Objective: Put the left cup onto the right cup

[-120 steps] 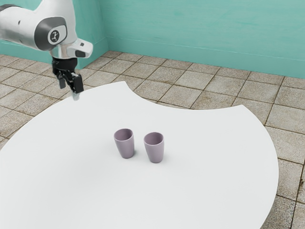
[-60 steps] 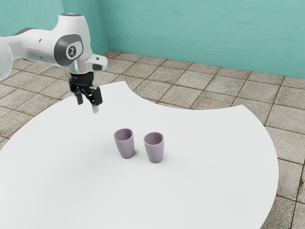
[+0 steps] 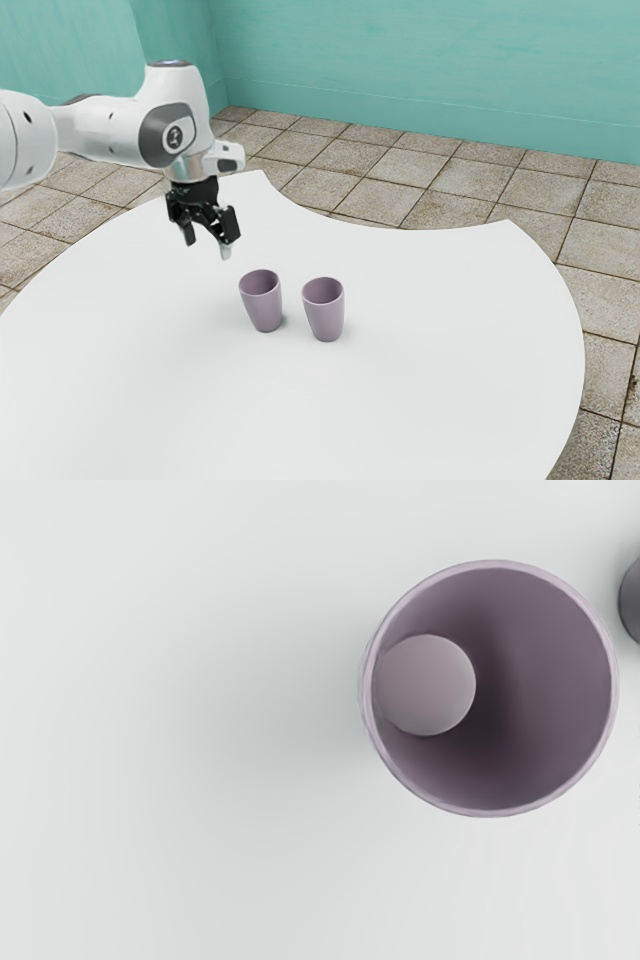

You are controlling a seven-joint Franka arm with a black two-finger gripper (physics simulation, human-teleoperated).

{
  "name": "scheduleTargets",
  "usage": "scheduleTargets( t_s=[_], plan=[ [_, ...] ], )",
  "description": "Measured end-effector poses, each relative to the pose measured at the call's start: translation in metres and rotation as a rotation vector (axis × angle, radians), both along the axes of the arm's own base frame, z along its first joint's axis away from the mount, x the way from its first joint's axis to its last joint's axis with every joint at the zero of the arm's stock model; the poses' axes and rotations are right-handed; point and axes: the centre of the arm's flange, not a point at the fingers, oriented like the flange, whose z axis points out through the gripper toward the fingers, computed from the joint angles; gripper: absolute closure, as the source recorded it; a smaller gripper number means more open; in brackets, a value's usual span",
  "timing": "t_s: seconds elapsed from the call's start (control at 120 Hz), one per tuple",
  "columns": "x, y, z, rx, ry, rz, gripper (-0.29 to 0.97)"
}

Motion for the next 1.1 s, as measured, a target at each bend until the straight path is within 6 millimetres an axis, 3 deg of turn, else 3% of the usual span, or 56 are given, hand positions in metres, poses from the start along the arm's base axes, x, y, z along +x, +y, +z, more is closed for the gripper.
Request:
scheduleTargets(
  t_s=[0.408, 1.1],
  plan=[
    [0.016, -0.002, -0.036, -0.006, -0.008, 0.068, 0.0],
    [0.028, -0.012, -0.061, -0.03, -0.042, 0.123, 0.0]
  ],
)
